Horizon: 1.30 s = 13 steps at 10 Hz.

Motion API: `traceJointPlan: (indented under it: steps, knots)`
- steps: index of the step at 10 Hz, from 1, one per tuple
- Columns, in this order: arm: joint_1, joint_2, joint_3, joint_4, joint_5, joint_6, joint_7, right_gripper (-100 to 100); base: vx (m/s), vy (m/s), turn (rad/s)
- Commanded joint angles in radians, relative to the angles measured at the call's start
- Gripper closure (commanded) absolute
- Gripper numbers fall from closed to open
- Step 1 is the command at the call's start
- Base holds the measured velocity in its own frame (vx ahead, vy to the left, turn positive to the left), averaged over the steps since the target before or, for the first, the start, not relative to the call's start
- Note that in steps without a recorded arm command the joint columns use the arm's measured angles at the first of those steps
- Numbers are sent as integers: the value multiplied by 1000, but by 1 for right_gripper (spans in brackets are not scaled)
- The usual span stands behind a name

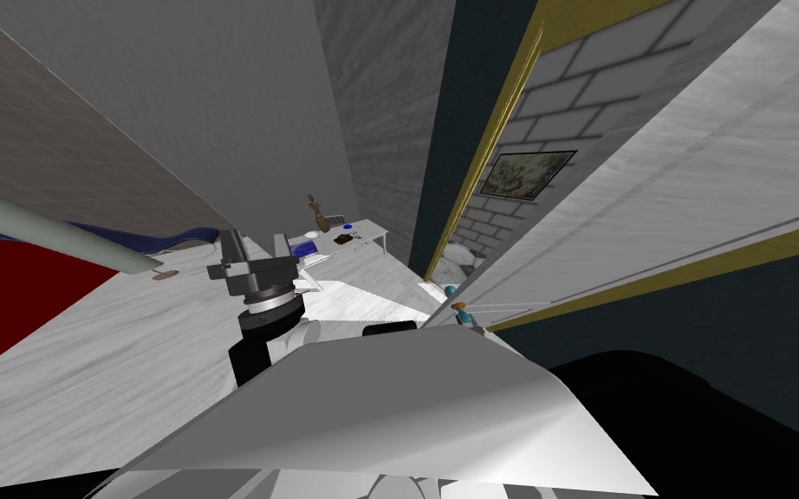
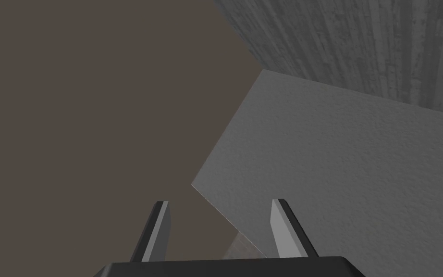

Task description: Pull the door open

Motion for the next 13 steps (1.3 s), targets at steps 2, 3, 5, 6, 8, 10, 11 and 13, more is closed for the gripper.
traceJointPlan:
  steps: [2,3,5,6,8,10,11,13]
  knots:
    - [-14,-6,6,14,7,-6,-11,100,-233,-42,141]
    - [-22,-10,9,22,11,-8,-17,100,-228,-53,141]
    - [-33,-16,14,34,16,-12,-26,100,-236,-21,139]
    - [-39,-18,16,40,19,-14,-31,100,-223,-34,105]
    - [-52,-25,22,53,25,-19,-41,100,-237,-33,130]
    - [-62,-30,26,63,30,-22,-49,100,-209,-40,104]
    - [-62,-28,25,62,29,-21,-47,100,-88,-25,29]
    - [-73,-31,31,74,33,-24,-54,100,-176,-31,125]
